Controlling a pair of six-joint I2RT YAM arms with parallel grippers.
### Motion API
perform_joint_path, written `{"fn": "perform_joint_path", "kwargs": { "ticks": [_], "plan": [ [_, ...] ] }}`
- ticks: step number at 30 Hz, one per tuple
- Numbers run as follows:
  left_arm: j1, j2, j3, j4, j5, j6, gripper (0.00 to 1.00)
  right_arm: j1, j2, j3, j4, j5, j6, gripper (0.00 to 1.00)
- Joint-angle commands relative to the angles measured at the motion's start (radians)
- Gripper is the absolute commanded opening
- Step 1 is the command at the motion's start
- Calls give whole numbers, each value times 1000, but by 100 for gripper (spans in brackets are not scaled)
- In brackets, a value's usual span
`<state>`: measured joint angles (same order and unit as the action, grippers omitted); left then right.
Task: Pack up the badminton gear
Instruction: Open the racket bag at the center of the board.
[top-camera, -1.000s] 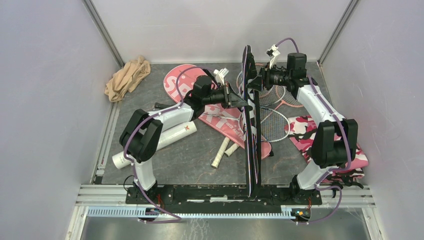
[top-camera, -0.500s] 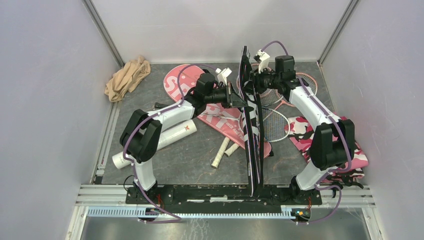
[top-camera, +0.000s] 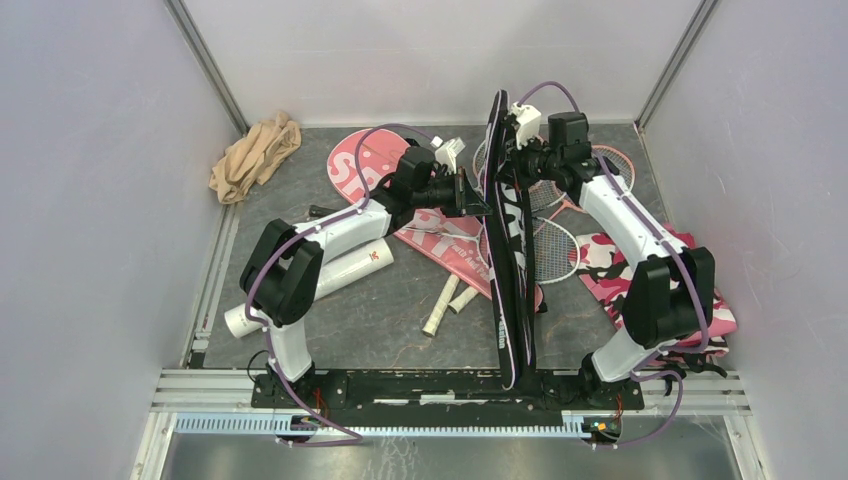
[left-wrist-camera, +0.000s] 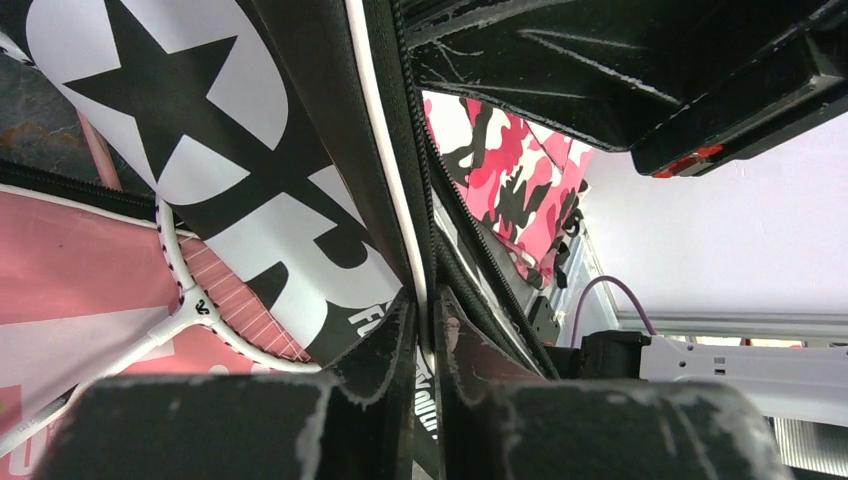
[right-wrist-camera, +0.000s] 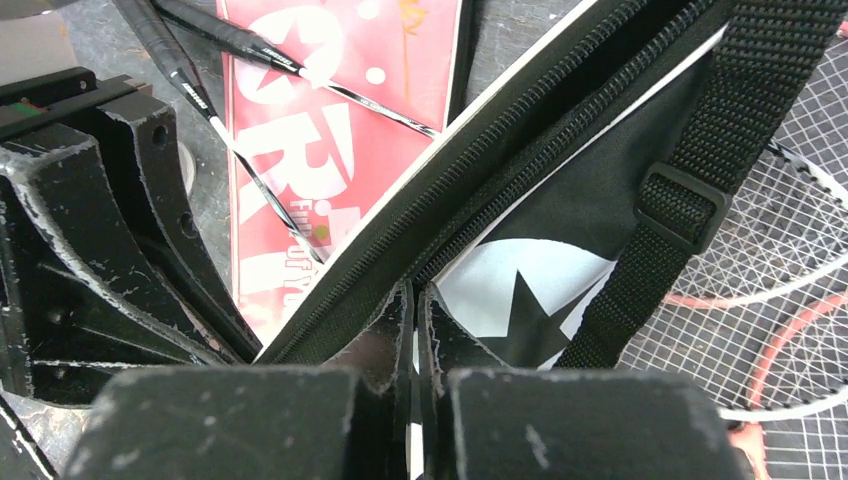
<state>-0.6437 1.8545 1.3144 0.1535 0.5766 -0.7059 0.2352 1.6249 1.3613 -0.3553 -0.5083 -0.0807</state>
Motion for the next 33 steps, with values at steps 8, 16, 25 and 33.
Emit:
{"fn": "perform_joint_path", "kwargs": {
  "ticks": [8,16,25,33],
  "plan": [
    [19,-55,20,-23,-52,33,2,-33,-88,88,-61,-6,-81,0],
    [21,-71,32,-43,-57,6,2,-37,-121,86,-127,17,-132,27],
    [21,-65,40,-37,-41,-7,2,-32,-136,38,-125,23,-133,68],
    [21,-63,44,-34,-41,-7,2,15,-150,24,-102,43,-122,76]
  ]
}}
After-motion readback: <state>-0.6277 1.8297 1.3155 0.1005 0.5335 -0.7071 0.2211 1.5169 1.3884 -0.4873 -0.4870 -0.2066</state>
